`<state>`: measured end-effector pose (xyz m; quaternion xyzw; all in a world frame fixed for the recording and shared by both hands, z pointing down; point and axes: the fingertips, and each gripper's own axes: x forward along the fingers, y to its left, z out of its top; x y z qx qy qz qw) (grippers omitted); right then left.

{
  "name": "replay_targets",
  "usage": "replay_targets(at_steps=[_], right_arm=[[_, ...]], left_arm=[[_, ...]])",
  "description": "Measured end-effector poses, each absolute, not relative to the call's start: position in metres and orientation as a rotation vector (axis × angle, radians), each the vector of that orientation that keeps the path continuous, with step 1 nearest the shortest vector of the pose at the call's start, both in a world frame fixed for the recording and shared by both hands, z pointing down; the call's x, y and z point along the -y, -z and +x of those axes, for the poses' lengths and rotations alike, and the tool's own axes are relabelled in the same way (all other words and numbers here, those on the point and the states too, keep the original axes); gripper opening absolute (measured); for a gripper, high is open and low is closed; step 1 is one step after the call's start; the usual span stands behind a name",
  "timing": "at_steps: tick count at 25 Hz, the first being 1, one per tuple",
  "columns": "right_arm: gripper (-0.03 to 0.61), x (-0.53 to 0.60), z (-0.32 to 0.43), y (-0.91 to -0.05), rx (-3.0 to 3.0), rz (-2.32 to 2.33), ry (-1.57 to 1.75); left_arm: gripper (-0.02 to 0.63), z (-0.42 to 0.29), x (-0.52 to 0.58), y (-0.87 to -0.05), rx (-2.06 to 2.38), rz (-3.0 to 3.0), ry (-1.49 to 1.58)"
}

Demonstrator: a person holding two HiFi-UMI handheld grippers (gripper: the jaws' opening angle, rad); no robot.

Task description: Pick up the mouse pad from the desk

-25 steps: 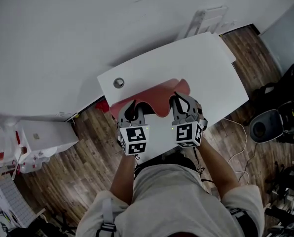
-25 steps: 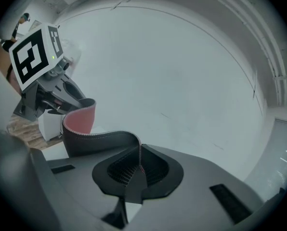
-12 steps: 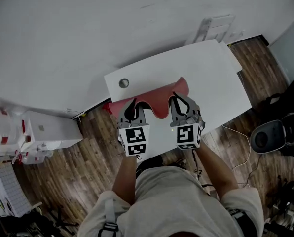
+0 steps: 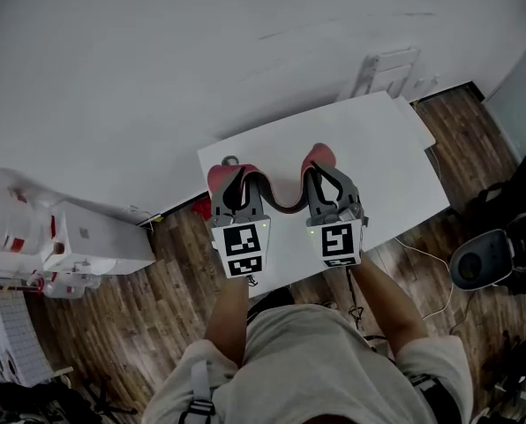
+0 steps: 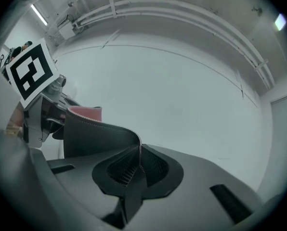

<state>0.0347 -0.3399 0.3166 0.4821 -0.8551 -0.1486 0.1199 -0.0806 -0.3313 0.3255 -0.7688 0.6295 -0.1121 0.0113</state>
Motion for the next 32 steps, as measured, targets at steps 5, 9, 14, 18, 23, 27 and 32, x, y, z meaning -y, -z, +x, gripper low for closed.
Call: replay_targets(at_steps=[5, 9, 14, 18, 23, 27, 32], right_arm=[[0.051, 0.318, 0.042, -0.286, 2.554, 1.444, 0.415], [0.051, 0.296, 0.066, -0.264, 2.565, 1.479, 0.401], [0.051, 0.276, 0.095, -0.255, 2.516, 1.551, 0.393], [0.051, 0.267, 0.123, -0.247, 2.480, 1.633, 0.380], [0.051, 0.257, 0.150, -0.241, 2.438, 1.696, 0.383], [0.051, 0.250, 0.166, -0.238, 2.424, 1.727, 0.378], [0.051, 0.243, 0.181, -0.234, 2.411, 1.749, 0.377]], left_arm=[[0.029, -0.066, 0.314, -0.300, -1.905, -2.434, 0.264], [0.029, -0.037, 0.295, -0.286, -1.838, -2.479, 0.207], [0.029, -0.009, 0.281, -0.278, -1.779, -2.521, 0.146], [0.029, 0.016, 0.275, -0.271, -1.742, -2.541, 0.099], [0.029, 0.042, 0.268, -0.268, -1.682, -2.573, 0.076], [0.029, 0.061, 0.261, -0.265, -1.642, -2.595, 0.069], [0.029, 0.079, 0.254, -0.262, -1.598, -2.612, 0.079]])
